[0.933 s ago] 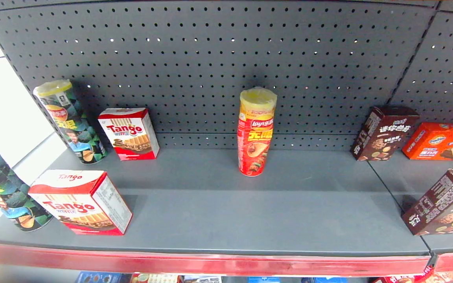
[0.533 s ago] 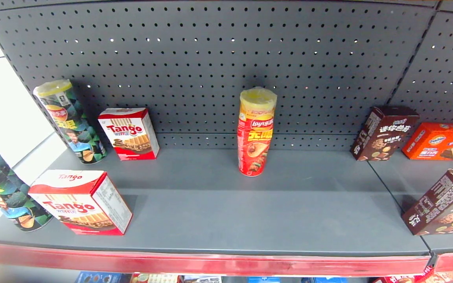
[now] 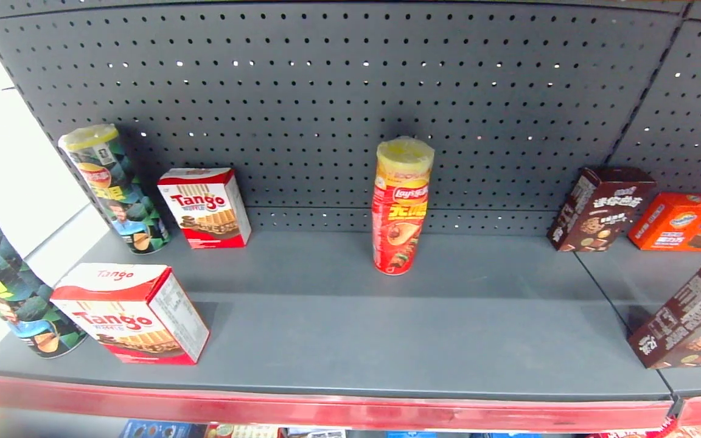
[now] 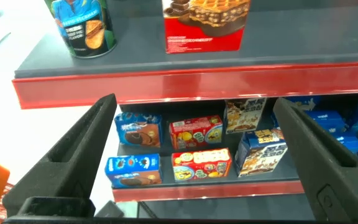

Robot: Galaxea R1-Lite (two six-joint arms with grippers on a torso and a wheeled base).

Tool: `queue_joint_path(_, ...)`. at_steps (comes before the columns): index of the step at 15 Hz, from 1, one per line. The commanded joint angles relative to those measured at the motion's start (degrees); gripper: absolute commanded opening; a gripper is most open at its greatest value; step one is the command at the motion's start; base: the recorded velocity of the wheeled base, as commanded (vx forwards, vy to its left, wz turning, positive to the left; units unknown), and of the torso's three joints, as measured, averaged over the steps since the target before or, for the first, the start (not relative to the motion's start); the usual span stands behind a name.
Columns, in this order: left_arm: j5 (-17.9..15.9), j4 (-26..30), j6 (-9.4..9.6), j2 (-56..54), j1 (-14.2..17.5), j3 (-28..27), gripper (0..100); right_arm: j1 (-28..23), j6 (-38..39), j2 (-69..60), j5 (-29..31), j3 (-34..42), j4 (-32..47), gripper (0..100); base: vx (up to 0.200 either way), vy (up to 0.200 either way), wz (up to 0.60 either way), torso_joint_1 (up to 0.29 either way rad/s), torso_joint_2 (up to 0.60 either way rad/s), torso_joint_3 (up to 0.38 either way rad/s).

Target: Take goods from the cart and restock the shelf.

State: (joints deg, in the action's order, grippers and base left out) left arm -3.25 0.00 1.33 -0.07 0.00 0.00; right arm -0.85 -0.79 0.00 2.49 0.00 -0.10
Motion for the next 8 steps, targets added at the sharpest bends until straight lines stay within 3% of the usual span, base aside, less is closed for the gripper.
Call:
queue_joint_path(1,0.0,0.0,-0.01,0.07,0.0,0.0,100,-0.03,0.0,0.0,-0.03,0.0,0.01,100,0.0,0.0,0.6,-0.002,0.0,0.007)
queue_joint_path(8,0.0,0.0,0.08,0.07,0.0,0.0,100,-0.03,0.0,0.0,-0.03,0.0,0.01,100,0.0,0.0,0.6,0.004,0.0,-0.002)
